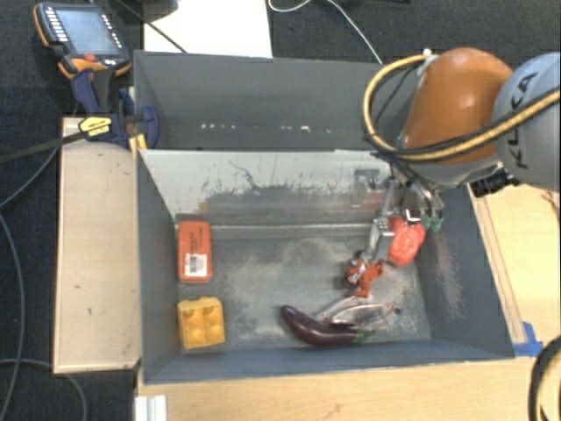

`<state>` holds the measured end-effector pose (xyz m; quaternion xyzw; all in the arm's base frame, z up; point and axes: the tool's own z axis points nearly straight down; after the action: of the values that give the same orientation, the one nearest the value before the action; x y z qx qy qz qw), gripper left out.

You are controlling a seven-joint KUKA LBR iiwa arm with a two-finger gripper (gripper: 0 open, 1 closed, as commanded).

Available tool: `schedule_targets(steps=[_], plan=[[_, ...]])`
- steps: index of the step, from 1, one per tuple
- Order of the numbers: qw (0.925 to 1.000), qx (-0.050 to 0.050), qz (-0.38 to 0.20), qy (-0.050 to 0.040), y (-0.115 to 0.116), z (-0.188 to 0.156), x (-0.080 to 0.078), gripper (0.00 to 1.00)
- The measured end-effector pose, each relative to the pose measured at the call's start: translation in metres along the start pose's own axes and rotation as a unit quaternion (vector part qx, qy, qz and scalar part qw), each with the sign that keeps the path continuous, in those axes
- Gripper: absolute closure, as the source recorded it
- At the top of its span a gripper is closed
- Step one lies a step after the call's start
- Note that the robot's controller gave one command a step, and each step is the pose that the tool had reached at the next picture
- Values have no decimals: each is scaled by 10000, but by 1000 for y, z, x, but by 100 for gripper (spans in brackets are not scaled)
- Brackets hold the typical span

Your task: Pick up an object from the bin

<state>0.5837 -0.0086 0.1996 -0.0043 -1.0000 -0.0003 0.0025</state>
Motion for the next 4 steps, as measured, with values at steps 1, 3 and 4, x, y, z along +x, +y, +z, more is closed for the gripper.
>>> schedule_targets(steps=[1,3,4], plan=[[10000,0,0,-22,0,-3,0,0],[9956,6,-936,-46,-49,53,19,0],[9969,2,781,-34,-46,57,50,0]])
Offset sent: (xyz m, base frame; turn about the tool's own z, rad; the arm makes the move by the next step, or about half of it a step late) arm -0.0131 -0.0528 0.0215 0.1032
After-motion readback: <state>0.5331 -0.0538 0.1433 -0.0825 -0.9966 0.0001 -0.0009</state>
